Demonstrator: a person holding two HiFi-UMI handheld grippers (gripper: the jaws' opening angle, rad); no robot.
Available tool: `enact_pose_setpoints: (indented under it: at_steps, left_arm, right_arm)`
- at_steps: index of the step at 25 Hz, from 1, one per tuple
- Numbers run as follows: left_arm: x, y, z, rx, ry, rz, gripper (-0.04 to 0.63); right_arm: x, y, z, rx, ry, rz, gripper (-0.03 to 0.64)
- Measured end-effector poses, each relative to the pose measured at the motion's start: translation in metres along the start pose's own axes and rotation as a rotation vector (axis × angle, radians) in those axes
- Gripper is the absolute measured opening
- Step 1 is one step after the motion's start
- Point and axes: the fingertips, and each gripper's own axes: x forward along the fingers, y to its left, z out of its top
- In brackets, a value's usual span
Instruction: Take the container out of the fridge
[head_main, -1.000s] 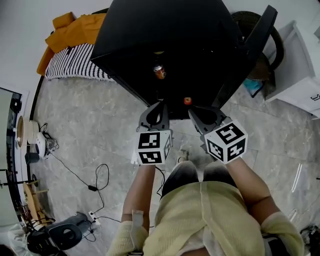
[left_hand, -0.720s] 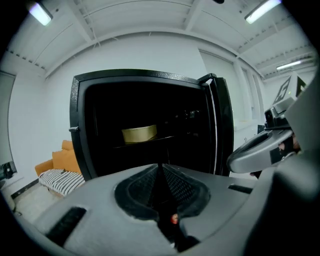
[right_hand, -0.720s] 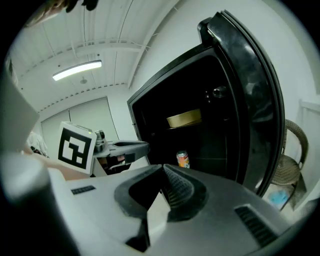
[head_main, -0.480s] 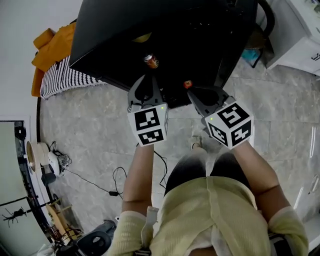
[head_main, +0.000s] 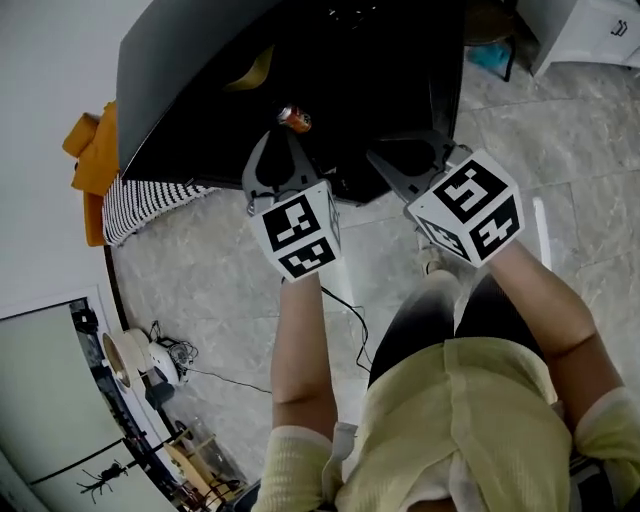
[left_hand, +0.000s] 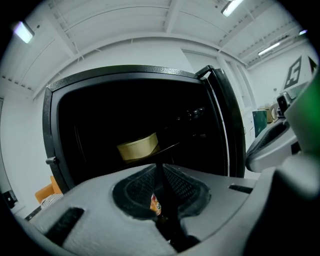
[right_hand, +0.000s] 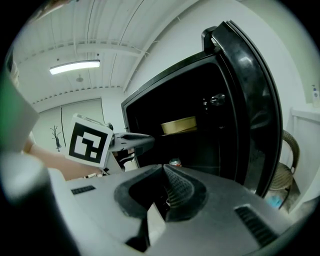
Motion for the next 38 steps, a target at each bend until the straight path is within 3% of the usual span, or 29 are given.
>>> enact_pose_setpoints:
  at_steps: [9, 15, 21, 24, 26, 38]
  left_arm:
    - [0.024, 0.022, 0.018, 0.179, 0.001, 0.011, 0.026]
    - [0.032, 0.034, 0.023, 0.277, 0.030, -0.001, 0.026]
    - [0.035, 0.037, 0.038, 0.431, 0.014, 0.012, 0.027]
    - [0.036, 0.038, 0.046, 0.460, 0.012, 0.021, 0.044]
    - [0.040, 0.034, 0.046, 0.483, 0.020, 0.018, 0.120]
    - [0.058, 0.028, 0.056, 0.563, 0.016, 0.006, 0.186]
  right_arm:
    - [0.009, -0.007, -0.007, 0.042, -0.004, -0.031, 0.029]
    - [0.019, 0.003, 0.005, 0.031, -0.030, 0.011, 0.029]
    - [0.028, 0.011, 0.002, 0.040, -0.032, 0.038, 0.029]
    - [0.027, 0.016, 0.001, 0.035, -0.022, 0.052, 0.029]
    - [0.023, 0.017, -0.002, 0.027, -0.021, 0.051, 0.029]
    - [0.021, 0.011, -0.026, 0.022, 0.011, 0.050, 0.029]
